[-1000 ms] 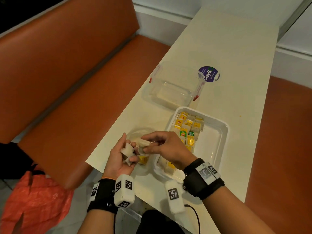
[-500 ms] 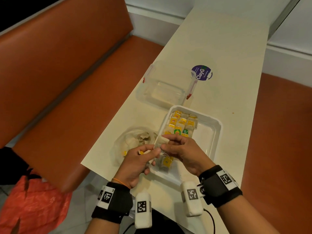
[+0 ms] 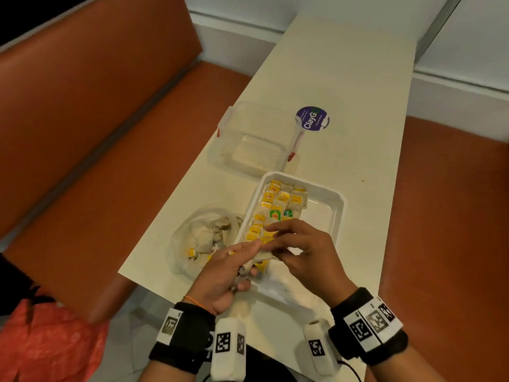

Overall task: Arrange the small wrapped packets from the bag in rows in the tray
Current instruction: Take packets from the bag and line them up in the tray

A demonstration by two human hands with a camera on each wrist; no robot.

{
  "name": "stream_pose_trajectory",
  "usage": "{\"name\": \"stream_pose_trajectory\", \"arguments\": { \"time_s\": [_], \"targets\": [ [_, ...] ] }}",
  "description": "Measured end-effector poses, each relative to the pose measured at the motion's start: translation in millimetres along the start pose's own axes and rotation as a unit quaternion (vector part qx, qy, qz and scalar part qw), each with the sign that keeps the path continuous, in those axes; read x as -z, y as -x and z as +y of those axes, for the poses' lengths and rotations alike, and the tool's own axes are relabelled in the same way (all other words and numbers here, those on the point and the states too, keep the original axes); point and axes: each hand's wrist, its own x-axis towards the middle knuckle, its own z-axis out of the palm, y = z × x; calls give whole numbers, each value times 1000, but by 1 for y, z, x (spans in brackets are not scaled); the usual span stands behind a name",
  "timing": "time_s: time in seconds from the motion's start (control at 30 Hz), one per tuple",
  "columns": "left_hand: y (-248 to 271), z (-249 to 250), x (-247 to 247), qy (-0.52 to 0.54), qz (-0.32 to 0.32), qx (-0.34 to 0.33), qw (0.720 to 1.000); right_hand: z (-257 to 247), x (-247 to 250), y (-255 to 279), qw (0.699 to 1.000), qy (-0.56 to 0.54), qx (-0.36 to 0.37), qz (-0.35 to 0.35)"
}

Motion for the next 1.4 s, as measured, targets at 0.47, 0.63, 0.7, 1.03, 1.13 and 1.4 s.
{"name": "stream_pose_trajectory", "arguments": {
  "time_s": [0.47,0.63,0.7,1.03,1.13,1.4],
  "targets": [
    [13,15,-12,-293,24,-200,935,-15,27,-12,970,-74,-216,-85],
    [11,13,-5,-255,59,-176,949,-14,29,-9,989,-43,-144,-6],
    [13,12,-6,-253,17,-157,955,-12,30,-8,994,11,-105,-19],
    [14,13,-14,-286,-48,-161,943,-8,34,-10,991,46,-106,-71],
    [12,13,-15,-293,-54,-152,943,-7,33,-10,990,29,-116,-70],
    [1,-4,-18,-291,7,-101,951,9,26,-2,953,-121,-265,-87]
  ]
}}
